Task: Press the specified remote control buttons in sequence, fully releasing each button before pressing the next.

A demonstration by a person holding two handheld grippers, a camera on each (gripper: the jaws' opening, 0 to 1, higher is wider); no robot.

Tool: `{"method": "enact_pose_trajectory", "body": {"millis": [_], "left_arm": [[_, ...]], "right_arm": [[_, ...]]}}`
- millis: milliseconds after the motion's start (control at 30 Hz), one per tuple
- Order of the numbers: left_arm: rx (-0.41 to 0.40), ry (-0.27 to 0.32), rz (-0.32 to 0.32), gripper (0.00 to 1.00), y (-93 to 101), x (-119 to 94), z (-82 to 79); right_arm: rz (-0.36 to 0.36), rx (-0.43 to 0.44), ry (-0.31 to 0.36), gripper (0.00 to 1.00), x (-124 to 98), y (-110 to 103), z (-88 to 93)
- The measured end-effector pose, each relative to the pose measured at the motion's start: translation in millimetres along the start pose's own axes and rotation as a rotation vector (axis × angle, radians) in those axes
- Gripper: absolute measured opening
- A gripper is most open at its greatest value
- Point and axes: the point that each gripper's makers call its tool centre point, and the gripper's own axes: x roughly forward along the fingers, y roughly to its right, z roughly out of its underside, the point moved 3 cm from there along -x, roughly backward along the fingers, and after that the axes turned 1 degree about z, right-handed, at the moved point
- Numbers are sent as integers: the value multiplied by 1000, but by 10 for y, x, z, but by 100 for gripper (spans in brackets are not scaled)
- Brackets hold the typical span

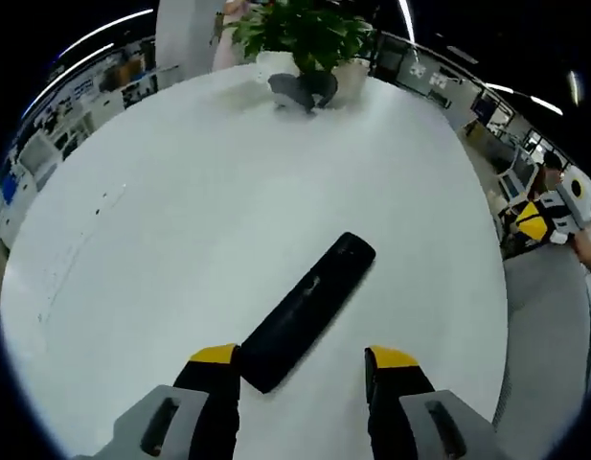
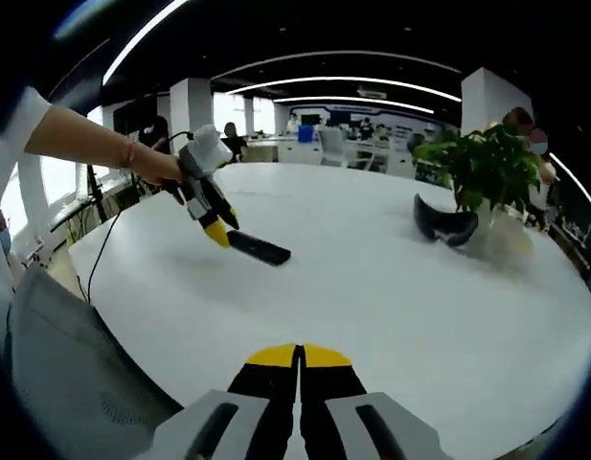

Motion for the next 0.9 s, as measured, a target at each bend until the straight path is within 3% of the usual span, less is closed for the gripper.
{"method": "enact_pose_trajectory", "body": {"millis": [33, 67, 100, 167, 333, 367, 400, 433, 567, 733, 900], "left_arm": [[23, -6, 18, 51, 27, 17, -17], [-32, 12, 53, 51, 80, 42, -70], [-60, 20, 60, 51, 90, 58, -104], [-41, 16, 41, 50, 60, 82, -137], [139, -133, -15, 46, 26, 162, -41], [224, -168, -57, 43, -25, 163, -28], [255, -174, -49, 42, -23, 153, -33], [206, -129, -38, 38, 52, 210, -82], [249, -157, -19, 34, 42, 176, -85], [174, -180, -1, 26, 117, 181, -51], [246, -193, -13, 24, 168, 181, -31]], "right_arm": [[-7, 2, -16, 0, 14, -9, 22], [-11, 1, -19, 0, 17, -15, 28], [-16, 1, -26, 0, 25, -23, 42], [-18, -1, -38, 0, 31, -27, 60], [-21, 3, -55, 0, 42, -21, 89], [-19, 6, -53, 0, 39, -16, 87], [-17, 9, -51, 0, 39, -11, 87], [-17, 13, -52, 0, 38, -7, 88], [-18, 16, -56, 0, 45, -11, 95], [-26, 10, -56, 0, 55, -24, 99], [-21, 3, -61, 0, 57, -16, 107]]}}
